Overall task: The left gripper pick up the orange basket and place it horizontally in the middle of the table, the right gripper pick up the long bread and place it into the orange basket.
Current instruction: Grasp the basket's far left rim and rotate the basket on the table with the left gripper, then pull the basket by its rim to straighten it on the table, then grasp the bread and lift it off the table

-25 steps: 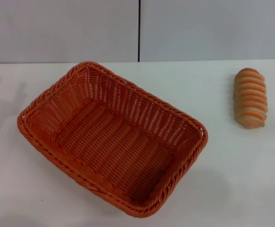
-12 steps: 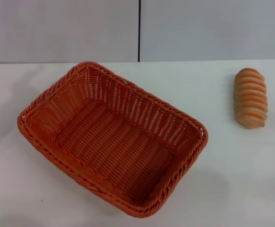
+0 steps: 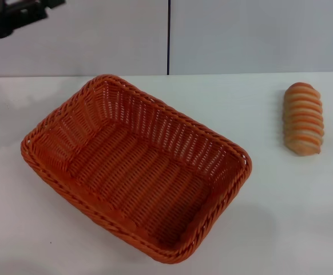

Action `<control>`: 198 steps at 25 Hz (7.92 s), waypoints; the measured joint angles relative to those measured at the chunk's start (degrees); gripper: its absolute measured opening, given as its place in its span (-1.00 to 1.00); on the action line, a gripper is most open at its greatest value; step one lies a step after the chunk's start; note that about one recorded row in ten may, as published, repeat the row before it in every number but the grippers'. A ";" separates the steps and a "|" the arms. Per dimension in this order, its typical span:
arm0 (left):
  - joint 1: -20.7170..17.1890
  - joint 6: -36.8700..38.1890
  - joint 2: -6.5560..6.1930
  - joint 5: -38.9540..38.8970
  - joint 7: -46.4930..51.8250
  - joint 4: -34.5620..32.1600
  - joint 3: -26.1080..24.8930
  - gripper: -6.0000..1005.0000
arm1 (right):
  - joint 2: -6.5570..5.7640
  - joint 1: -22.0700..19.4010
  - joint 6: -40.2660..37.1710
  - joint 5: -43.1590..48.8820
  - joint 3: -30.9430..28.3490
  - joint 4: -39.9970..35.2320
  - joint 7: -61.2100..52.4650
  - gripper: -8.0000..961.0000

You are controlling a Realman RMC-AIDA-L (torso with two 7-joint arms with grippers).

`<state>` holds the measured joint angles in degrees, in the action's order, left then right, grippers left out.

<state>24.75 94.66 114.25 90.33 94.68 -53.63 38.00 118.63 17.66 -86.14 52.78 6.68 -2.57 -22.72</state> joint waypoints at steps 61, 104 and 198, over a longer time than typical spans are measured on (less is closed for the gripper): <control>12.03 -20.13 3.80 50.21 23.45 -1.35 14.16 -0.13 | 0.11 -1.60 -0.08 -0.40 -0.62 -0.42 -1.44 0.27; -5.24 -4.40 4.30 25.00 44.58 -7.58 -0.96 -0.65 | 0.02 1.98 6.93 -0.14 0.03 -0.95 -1.03 0.27; -7.19 9.20 3.76 -2.17 -32.96 28.08 -22.01 0.39 | -8.49 29.72 1.66 103.71 36.67 -41.27 -101.80 0.26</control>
<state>17.57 103.87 118.01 88.16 61.72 -25.55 16.00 110.14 47.38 -84.49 156.50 43.36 -43.84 -124.53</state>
